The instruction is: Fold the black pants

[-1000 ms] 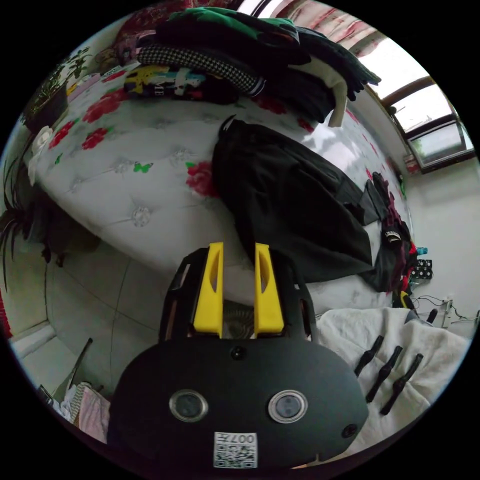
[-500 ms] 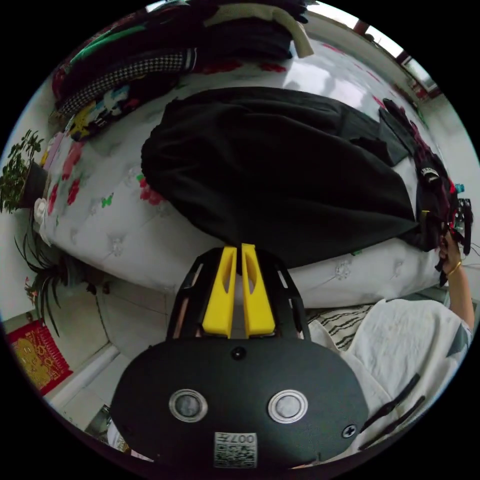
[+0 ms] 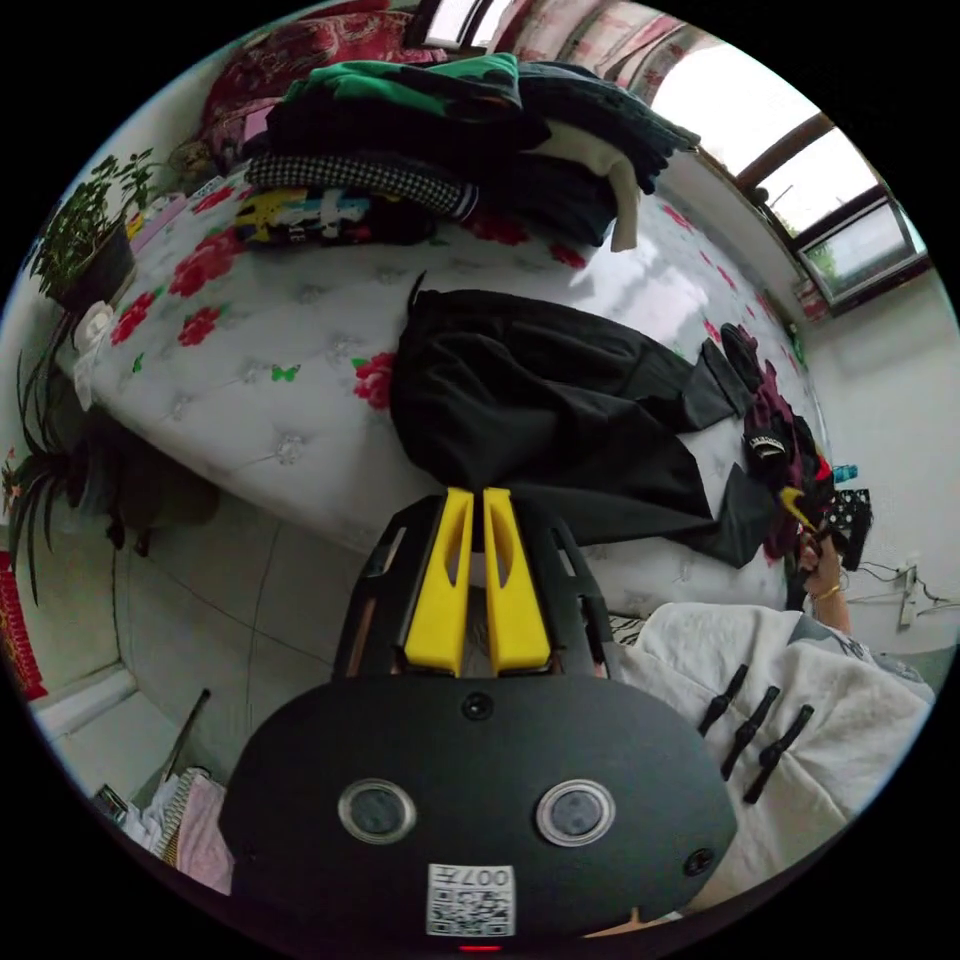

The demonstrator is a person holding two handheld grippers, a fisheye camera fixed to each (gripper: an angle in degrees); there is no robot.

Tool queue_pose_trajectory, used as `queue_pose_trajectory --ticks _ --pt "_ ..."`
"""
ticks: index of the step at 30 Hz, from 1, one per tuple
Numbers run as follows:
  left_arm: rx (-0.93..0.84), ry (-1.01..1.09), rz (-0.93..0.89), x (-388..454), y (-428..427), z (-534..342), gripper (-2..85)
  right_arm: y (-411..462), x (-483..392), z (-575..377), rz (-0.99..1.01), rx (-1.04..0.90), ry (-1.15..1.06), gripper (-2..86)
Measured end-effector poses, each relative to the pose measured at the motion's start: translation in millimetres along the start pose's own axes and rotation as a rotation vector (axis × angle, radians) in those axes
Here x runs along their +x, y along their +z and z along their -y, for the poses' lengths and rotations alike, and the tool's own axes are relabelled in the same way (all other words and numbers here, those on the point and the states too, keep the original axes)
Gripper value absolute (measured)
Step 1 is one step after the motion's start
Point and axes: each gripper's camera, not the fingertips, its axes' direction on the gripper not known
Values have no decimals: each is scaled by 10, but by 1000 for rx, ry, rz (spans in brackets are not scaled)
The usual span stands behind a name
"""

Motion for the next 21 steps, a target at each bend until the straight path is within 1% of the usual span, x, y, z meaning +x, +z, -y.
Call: queue_pose_trajectory --ticks 2,3,4,5,6,7,8,10,11,12,13,14,16,17,18,19,21 --pt "-1 26 26 69 -30 -2 -9 413 -69 34 -40 -105 32 118" --pt "-6 45 51 108 -49 1 -9 668 -121 33 -91 -176 45 121" --pt "-7 51 61 122 -59 2 -9 825 -218 -1 -179 -205 36 111" --pt "-7 56 69 136 -78 3 -8 812 -314 -31 -265 -159 10 107" --pt "-5 52 64 134 -95 1 -8 877 -470 -60 -366 -159 -50 97" --pt "-2 48 59 128 -103 0 -8 955 -570 -78 -405 -203 -88 85" --pt "1 38 51 115 -114 -4 -8 941 -618 -90 -418 -197 -113 77" --pt "2 29 46 99 -123 -10 -8 879 -638 -77 -411 -238 -150 26" --pt "3 23 43 93 -130 -16 -8 840 -626 -61 -395 -245 -154 21" --pt "8 20 40 92 -143 -24 -8 660 -626 -25 -331 -201 -162 12" --pt "10 20 41 92 -150 -29 -8 311 -686 -17 -251 -58 -206 7" --pt "13 19 39 93 -166 -40 -8 100 -723 -25 -216 27 -230 5" --pt "20 17 34 89 -188 -60 -8 -816 -843 -146 -54 333 -316 1" --pt "26 12 27 84 -198 -76 -8 -1030 -869 -200 -19 395 -342 1" --pt "30 11 22 82 -201 -94 -8 -1410 -927 -339 5 500 -401 1" --pt "32 10 21 82 -200 -104 -8 -1709 -973 -501 3 571 -473 1" --pt "28 14 23 91 -170 -149 -8 -1982 -936 -723 -4 588 -534 2"
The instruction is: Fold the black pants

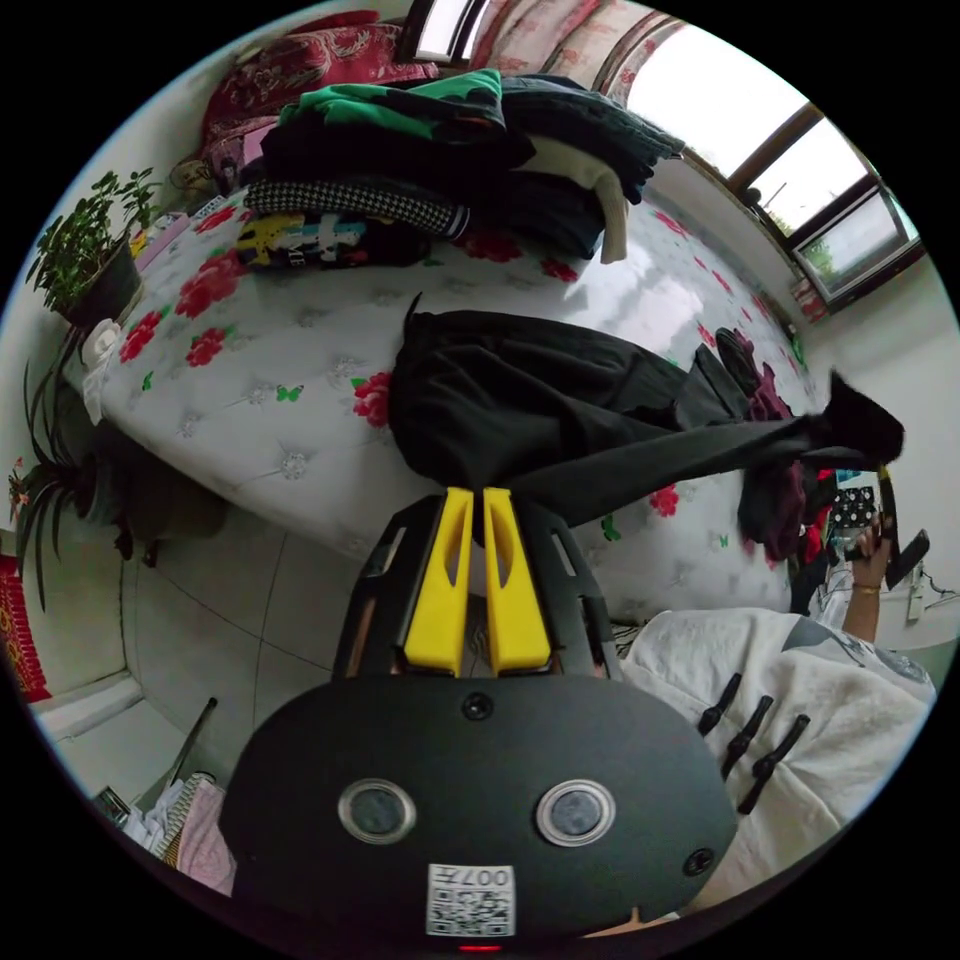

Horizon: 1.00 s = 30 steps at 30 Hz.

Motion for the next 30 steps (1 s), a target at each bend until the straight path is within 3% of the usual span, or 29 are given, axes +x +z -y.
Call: queue_pose_trajectory --ticks 2,6,9,12,20,25,27,30 --pt "-27 12 14 4 76 -36 -8 -143 120 -182 -49 -83 70 6" --pt "-109 -2 32 -78 324 -126 -7 -103 596 -1070 -166 -368 478 30" --pt "-145 -37 25 -174 452 -162 -7 -91 552 -1539 -166 -368 633 46" --pt "-164 -45 25 -235 513 -143 -7 91 420 -1635 -150 -371 653 63" --pt "-156 -33 7 -323 483 -81 -7 1350 -139 -1182 -158 -579 298 88" --pt "-122 -35 -18 -417 373 -42 -7 2570 -596 -1478 -289 -1003 -95 67" --pt "-104 -39 -37 -471 307 -1 -7 2700 -677 -1571 -381 -1026 -215 52" --pt "-77 -39 -48 -501 216 50 -7 2616 -680 -1319 -365 -978 -237 24"
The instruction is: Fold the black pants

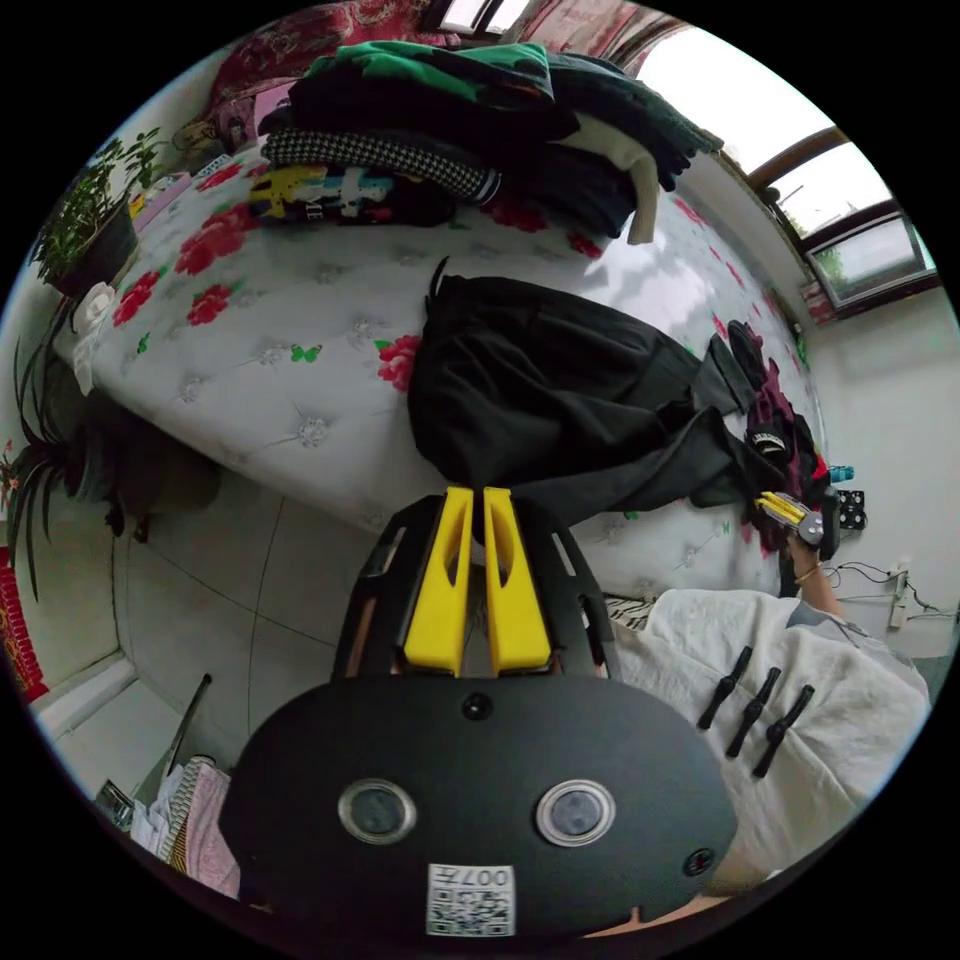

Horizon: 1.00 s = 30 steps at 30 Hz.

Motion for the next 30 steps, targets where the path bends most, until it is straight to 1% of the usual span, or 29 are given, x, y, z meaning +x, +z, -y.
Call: queue_pose_trajectory --ticks 1,2,3,4,5,7,9,11,12,13,14,16,17,18,19,20,21,23,25,26,28,30 --pt "5 4 0 6 -16 5 -7 -263 122 -57 -55 98 39 15" --pt "11 14 6 25 -42 8 -7 -415 195 -104 -85 148 65 12" --pt "13 28 10 53 -56 4 -7 -770 341 -242 -138 272 106 7" --pt "13 35 11 67 -57 -2 -7 -1131 474 -433 -177 387 138 4" --pt "6 49 16 98 -43 -18 -7 -1302 531 -544 -195 445 153 3" --pt "-11 61 34 132 9 -54 -7 -1843 686 -1052 -265 648 216 1" --pt "-58 80 61 154 160 -116 -5 -2023 760 -1422 -281 732 256 0" --pt "-99 82 40 142 318 -168 -3 -1946 830 -1713 -254 721 292 -1" --pt "-121 83 10 136 423 -204 -1 -1748 872 -1849 -233 649 318 -1" --pt "-126 87 -4 136 470 -222 2 -1445 920 -1948 -199 534 357 -1" --pt "-132 89 -32 133 558 -258 6 -1261 938 -1992 -177 466 373 -1" --pt "-146 70 -67 104 669 -297 21 -407 976 -2172 -44 160 428 -1" --pt "-147 51 -74 72 712 -316 34 -190 979 -2211 1 71 440 -1" --pt "-143 34 -69 36 728 -333 43 177 954 -2301 53 -63 465 -1" --pt "-139 26 -66 15 726 -342 46 442 911 -2388 85 -142 481 -1" --pt "-127 15 -60 -29 707 -360 50 534 898 -2421 100 -169 492 -1" --pt "-114 0 -56 -84 679 -373 52 626 901 -2463 117 -180 522 -1" --pt "-96 -37 -36 -192 637 -378 56 582 962 -2470 119 -105 573 -1" --pt "-76 -88 -29 -321 623 -353 59 419 1100 -2384 124 57 640 -1" --pt "-54 -122 -44 -409 640 -318 64 386 1131 -2342 141 101 646 -1" --pt "-33 -179 -101 -524 721 -234 72 313 1188 -2059 195 227 613 0" --pt "-34 -190 -196 -499 888 -52 73 312 1136 -1746 220 283 532 1"
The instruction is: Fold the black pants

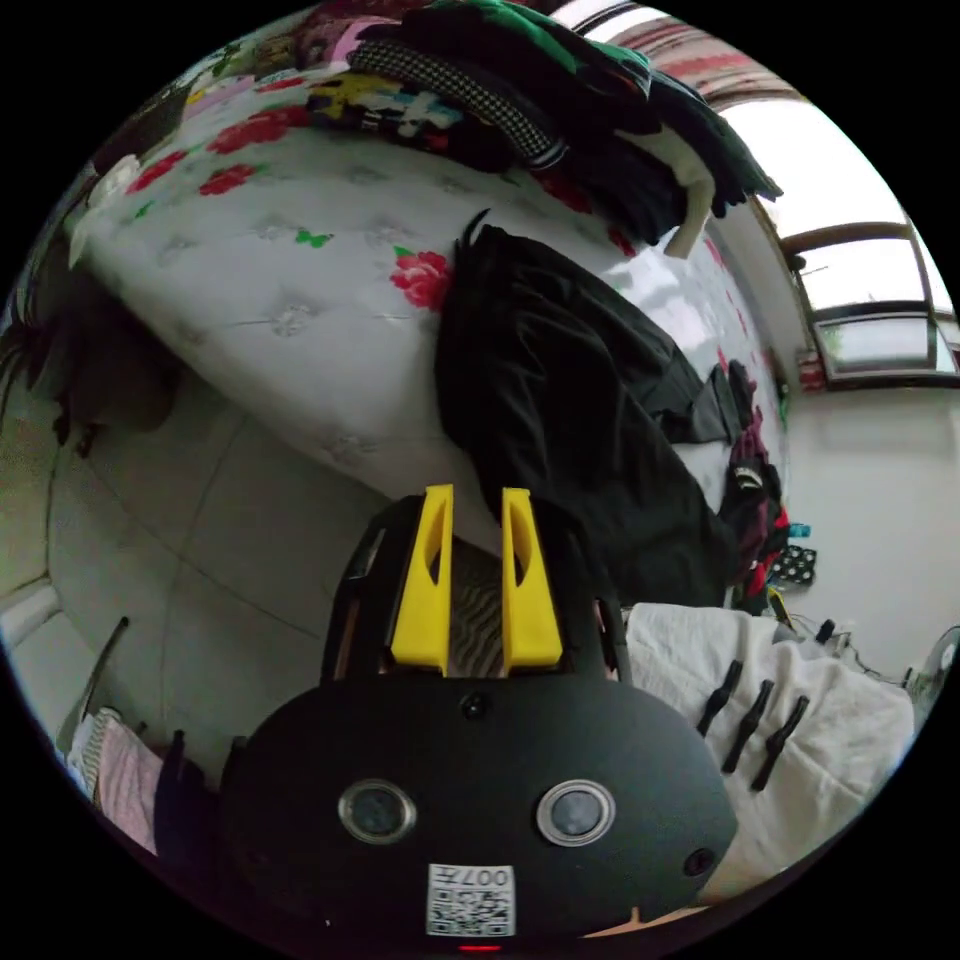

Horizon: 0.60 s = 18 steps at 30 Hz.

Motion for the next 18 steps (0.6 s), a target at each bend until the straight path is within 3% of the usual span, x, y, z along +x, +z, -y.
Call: queue_pose_trajectory --ticks 5,8,13,18 --pt "-55 274 74 869 495 264 57 663 -695 485 211 -49 -193 5" --pt "-106 387 214 1234 866 309 52 1304 -1109 549 362 -205 -249 9" --pt "-80 379 221 1139 758 307 47 1940 -1576 369 378 -374 -370 9" --pt "165 124 187 497 118 110 46 2187 -1552 240 315 -395 -419 2"
